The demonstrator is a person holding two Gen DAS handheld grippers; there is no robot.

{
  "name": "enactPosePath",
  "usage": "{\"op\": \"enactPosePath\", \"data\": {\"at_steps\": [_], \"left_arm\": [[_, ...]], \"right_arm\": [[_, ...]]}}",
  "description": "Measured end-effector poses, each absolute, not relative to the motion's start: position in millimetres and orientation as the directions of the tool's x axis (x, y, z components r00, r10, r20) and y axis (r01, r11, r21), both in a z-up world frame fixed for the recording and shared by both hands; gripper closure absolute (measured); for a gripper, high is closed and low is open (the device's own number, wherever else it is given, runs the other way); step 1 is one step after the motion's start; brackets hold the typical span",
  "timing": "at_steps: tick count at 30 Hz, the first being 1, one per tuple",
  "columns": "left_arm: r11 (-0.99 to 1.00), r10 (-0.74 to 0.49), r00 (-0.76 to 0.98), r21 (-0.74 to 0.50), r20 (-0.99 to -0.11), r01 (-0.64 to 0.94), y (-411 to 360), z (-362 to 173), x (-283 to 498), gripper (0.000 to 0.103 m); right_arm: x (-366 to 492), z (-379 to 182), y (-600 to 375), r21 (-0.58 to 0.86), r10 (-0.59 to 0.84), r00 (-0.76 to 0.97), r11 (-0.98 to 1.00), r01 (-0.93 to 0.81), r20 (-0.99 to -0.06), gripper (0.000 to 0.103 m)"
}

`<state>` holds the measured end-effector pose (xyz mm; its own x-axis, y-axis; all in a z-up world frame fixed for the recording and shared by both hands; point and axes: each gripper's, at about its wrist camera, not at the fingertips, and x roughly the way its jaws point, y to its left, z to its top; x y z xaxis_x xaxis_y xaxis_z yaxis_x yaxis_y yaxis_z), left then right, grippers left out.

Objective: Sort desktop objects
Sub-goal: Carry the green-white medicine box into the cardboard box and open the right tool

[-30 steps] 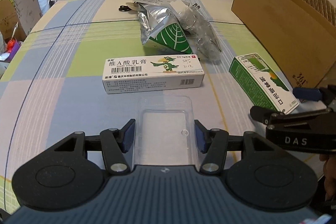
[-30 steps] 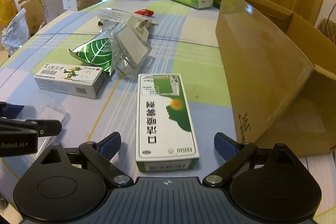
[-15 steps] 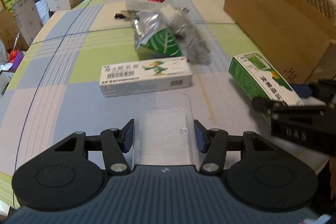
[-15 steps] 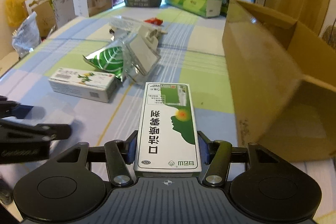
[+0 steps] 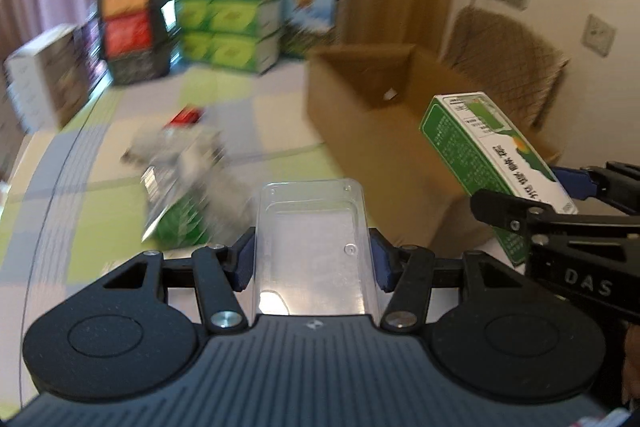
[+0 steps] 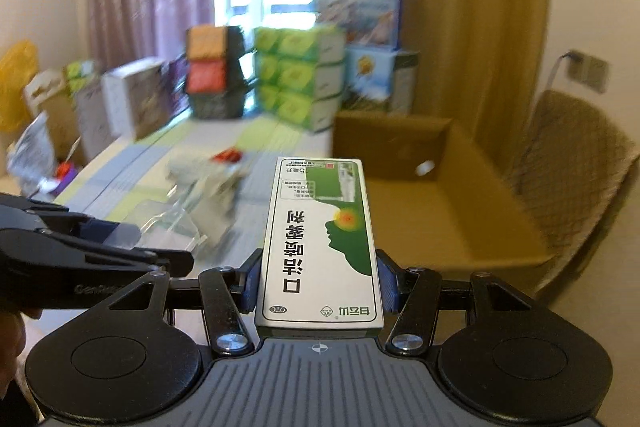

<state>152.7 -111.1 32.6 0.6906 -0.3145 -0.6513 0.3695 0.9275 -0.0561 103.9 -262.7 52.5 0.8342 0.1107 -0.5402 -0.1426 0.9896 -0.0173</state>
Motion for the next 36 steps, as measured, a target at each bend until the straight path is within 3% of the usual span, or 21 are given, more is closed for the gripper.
{"op": "enactPosePath", "data": {"at_steps": [8,18,24,26,35,36], "left_arm": [[0.877,-0.415,0.665,-0.078,-0.621,0.475,-190,70,200,0.052],[0.852,-0.434,0.627,-0.069,-0.647,0.518,-239,44,252,0.052],[0.844,-0.438,0.606,-0.073,-0.663,0.531,-246,26,266,0.051],[0.843,-0.434,0.604,-0.063,-0.668,0.535,-246,24,268,0.043],[0.873,-0.417,0.643,-0.085,-0.643,0.481,-213,38,255,0.042],[0.878,-0.411,0.647,-0.088,-0.642,0.471,-207,40,252,0.042]], "right_arm": [[160,78,-333,0.022,0.062,0.827,0.998,-0.059,-0.559,0.050],[217,44,-374,0.074,0.062,0.770,0.997,-0.019,-0.635,0.050],[230,28,-381,0.078,0.049,0.754,0.997,0.003,-0.656,0.050],[232,24,-382,0.082,0.049,0.749,0.997,0.007,-0.661,0.050],[231,22,-377,0.100,0.077,0.762,0.995,-0.016,-0.643,0.050],[230,24,-376,0.111,0.089,0.770,0.994,-0.023,-0.632,0.046]]}}
